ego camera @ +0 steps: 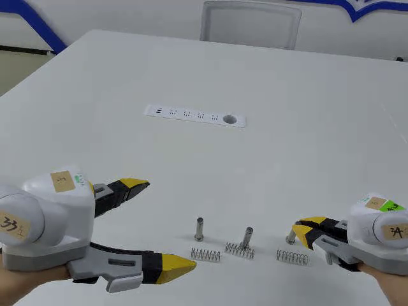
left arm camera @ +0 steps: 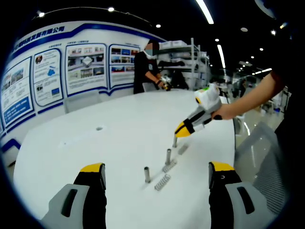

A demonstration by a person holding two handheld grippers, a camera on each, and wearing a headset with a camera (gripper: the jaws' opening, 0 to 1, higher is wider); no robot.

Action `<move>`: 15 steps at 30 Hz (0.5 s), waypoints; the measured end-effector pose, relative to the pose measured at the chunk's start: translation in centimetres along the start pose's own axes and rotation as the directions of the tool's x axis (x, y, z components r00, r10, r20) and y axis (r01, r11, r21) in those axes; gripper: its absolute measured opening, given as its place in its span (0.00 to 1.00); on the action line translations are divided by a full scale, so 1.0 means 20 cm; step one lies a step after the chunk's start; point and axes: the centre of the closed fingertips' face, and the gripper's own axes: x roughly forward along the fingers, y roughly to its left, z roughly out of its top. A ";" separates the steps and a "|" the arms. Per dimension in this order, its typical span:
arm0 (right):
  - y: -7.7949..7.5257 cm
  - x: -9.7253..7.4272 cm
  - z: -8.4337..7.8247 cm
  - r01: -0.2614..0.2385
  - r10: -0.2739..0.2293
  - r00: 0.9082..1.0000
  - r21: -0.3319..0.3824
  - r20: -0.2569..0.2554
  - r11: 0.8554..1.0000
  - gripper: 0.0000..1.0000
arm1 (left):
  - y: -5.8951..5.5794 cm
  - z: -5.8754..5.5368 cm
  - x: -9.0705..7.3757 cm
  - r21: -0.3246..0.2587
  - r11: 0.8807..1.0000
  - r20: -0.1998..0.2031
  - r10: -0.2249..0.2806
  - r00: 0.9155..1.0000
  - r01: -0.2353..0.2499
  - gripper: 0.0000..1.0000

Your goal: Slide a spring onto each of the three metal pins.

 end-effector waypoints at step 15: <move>0.00 -0.13 -0.15 -0.098 0.091 0.991 -0.063 -0.103 0.993 0.19 | 0.01 -0.04 -0.01 -0.009 1.000 -0.013 0.007 1.000 -0.007 0.91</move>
